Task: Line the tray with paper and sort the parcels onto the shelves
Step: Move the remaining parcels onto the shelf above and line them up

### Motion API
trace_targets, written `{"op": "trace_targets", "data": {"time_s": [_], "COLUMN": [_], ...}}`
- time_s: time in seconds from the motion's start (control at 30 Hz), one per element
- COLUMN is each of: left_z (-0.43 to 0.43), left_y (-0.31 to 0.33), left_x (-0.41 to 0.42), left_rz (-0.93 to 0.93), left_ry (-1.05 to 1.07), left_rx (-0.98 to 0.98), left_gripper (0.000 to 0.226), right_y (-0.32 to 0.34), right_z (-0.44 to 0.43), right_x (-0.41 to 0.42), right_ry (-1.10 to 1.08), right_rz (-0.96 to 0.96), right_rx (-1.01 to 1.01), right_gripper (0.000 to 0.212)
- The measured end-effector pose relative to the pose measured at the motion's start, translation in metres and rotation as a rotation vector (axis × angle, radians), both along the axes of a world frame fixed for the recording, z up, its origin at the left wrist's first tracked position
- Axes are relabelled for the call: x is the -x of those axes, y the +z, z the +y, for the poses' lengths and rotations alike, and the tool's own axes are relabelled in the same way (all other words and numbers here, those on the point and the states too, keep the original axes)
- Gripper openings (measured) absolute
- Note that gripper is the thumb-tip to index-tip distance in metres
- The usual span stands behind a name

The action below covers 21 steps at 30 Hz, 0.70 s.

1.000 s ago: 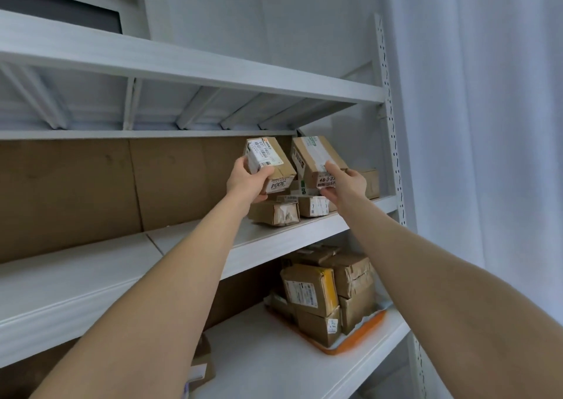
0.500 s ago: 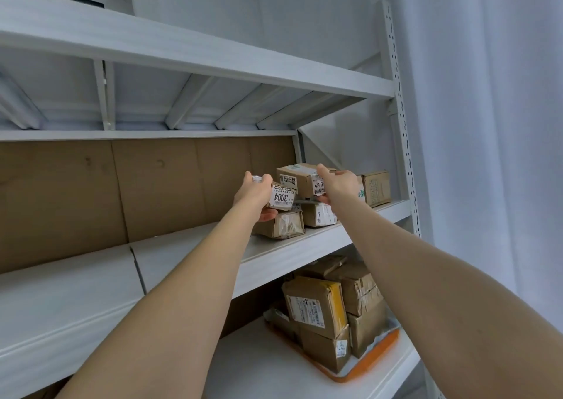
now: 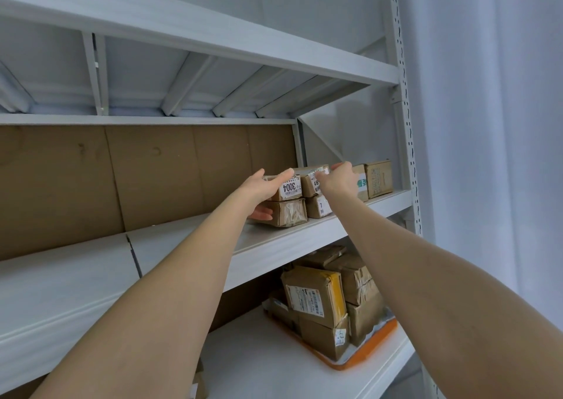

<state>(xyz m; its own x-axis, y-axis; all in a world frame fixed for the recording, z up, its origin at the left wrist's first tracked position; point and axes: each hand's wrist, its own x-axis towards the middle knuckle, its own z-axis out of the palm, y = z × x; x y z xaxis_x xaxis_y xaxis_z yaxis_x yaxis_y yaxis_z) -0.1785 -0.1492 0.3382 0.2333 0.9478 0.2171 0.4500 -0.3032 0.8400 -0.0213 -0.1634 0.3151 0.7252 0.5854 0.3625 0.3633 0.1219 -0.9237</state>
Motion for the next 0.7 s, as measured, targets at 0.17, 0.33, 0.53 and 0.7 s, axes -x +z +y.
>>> {"op": "trace_targets", "data": {"time_s": [0.17,0.33,0.53,0.7], "left_z": [0.003,0.008,0.016,0.017], "left_y": [-0.003,-0.007,-0.010,-0.012], "left_x": [0.002,0.001,0.000,-0.001], "left_rz": [0.081,0.118,0.090,0.082], "left_ry": [0.042,0.043,0.043,0.017], "left_rx": [-0.059,-0.088,-0.130,-0.140], "left_gripper": [0.095,0.087,0.085,0.086], "right_y": [-0.006,-0.009,-0.011,-0.013], "right_z": [-0.001,-0.001,0.000,0.001], "right_x": [0.006,0.009,0.014,0.015], "right_ry": [0.004,0.043,0.060,0.074], "right_rz": [-0.049,-0.034,-0.026,-0.038], "right_rx": [0.042,0.029,0.057,0.060], "right_gripper": [0.036,0.043,0.039,0.037]}}
